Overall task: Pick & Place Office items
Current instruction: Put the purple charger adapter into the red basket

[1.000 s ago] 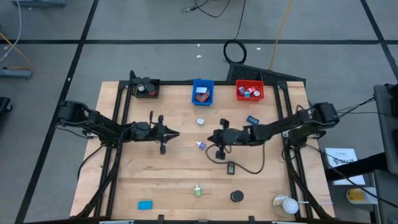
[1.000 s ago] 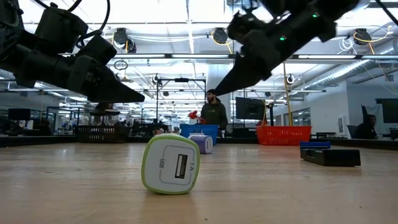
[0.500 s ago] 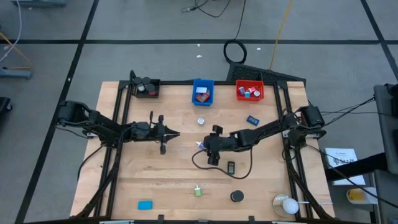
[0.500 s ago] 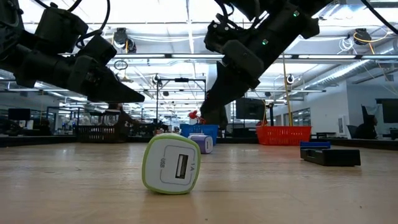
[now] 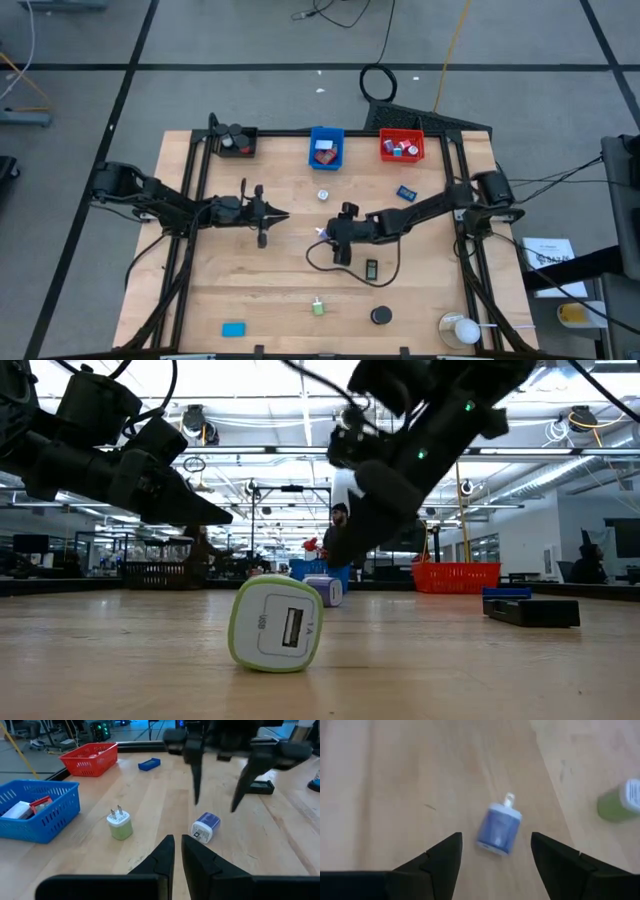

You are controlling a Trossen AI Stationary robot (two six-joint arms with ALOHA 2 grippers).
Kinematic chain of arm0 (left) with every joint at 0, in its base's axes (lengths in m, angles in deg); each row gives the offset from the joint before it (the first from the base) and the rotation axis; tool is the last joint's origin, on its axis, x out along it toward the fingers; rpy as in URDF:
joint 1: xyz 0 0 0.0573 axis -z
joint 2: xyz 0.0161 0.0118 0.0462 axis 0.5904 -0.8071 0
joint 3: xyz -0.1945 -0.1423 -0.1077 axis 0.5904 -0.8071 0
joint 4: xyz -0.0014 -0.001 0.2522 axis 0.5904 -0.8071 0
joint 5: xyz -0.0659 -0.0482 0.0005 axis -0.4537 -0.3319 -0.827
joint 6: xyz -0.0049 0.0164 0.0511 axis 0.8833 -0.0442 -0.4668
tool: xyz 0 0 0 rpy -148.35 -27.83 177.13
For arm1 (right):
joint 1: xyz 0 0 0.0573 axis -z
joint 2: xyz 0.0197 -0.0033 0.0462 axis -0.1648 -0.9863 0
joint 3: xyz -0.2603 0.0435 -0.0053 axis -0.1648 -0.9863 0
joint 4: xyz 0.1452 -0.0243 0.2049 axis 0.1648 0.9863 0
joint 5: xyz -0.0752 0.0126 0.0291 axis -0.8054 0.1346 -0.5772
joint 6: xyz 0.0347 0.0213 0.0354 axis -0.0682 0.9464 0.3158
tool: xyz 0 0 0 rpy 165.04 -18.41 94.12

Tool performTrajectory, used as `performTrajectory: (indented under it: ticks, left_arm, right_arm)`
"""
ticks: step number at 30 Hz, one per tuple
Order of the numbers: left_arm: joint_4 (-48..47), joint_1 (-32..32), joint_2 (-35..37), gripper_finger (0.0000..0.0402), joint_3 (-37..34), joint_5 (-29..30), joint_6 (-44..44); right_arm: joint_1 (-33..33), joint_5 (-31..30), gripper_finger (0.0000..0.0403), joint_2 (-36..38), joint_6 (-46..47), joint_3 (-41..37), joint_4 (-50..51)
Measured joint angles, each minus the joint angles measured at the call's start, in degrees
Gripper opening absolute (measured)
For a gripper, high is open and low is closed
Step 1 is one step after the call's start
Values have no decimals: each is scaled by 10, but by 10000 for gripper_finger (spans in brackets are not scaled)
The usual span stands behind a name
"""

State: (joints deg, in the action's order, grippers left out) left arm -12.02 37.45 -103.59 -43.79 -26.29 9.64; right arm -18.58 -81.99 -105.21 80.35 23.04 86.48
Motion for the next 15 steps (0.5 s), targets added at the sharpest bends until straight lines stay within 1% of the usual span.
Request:
performTrajectory:
  ticks: [4, 8, 15]
  left_arm:
    - [0, 0, 0, 42, 0, 0, 0]
    - [0, 0, 0, 42, 0, 0, 0]
    - [0, 0, 0, 42, 0, 0, 0]
  right_arm:
    - [13, 28, 232, -30, 0, 20, -5]
    - [21, 31, 225, -56, 0, 47, 4]
    - [32, 29, 184, -58, 0, 55, 41]
